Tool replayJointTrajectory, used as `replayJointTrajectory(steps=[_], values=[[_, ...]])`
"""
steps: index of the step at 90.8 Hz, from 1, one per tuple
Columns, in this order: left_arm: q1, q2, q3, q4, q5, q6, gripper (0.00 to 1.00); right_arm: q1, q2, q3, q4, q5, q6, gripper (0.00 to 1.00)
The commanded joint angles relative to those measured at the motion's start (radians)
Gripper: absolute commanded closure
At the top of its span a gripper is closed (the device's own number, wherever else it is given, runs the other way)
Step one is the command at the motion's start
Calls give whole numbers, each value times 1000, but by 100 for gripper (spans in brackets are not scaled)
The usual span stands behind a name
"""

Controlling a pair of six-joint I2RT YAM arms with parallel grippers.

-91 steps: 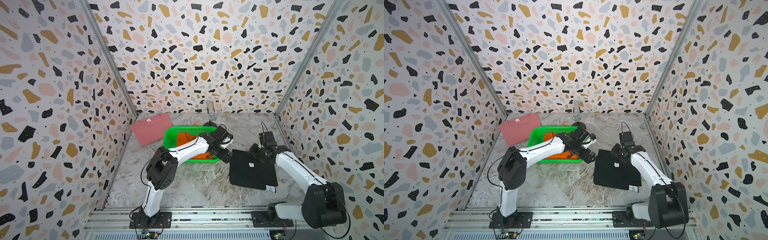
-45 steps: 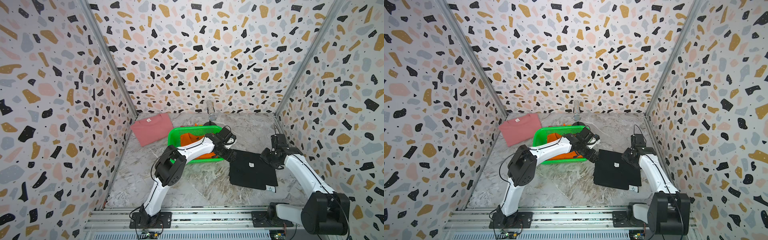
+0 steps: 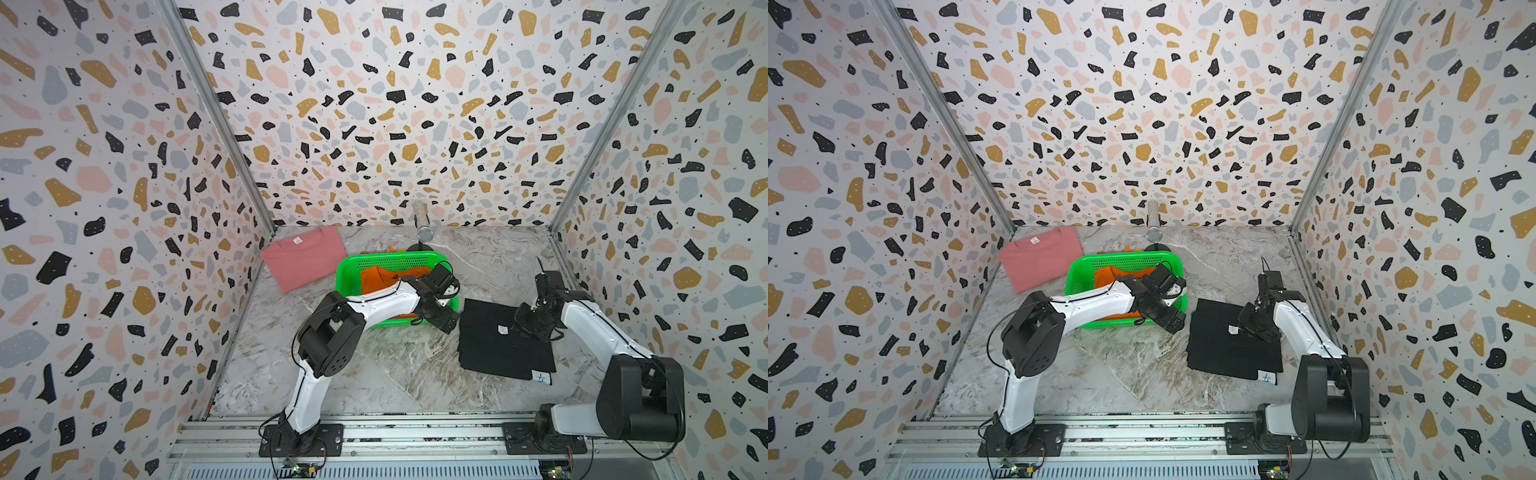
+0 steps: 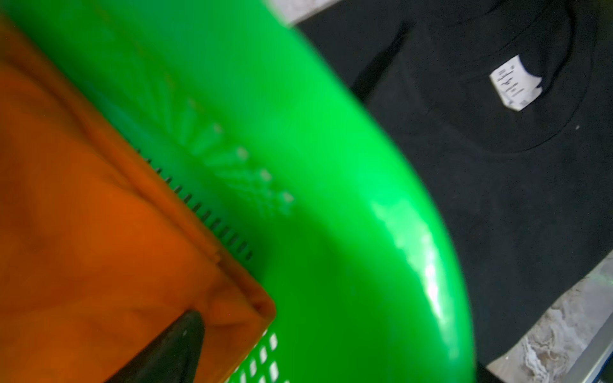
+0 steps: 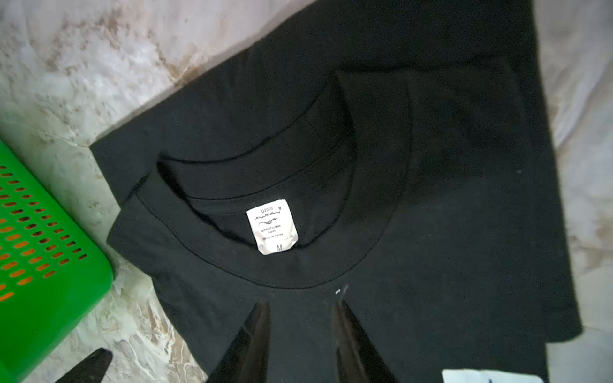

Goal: Put the folded t-shirts into the basket
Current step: Move the T-shirt to the center of the board.

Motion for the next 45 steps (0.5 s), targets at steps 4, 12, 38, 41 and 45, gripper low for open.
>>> replayJointTrajectory(steps=[4,12,38,41,45], values=[[55,-53,-63,29,-47,20,5,59,43,-8,5,-35,-7,64],[73,-72,-86,29,-53,23,5,95,65,-11,28,-38,0,65],[122,-152,-182,41,-78,29,4,191,163,-15,100,-48,20,66],[130,-162,-192,42,-72,23,4,204,178,-14,107,-50,23,67],[135,-180,-202,40,-63,21,4,224,198,-9,115,-55,26,67]])
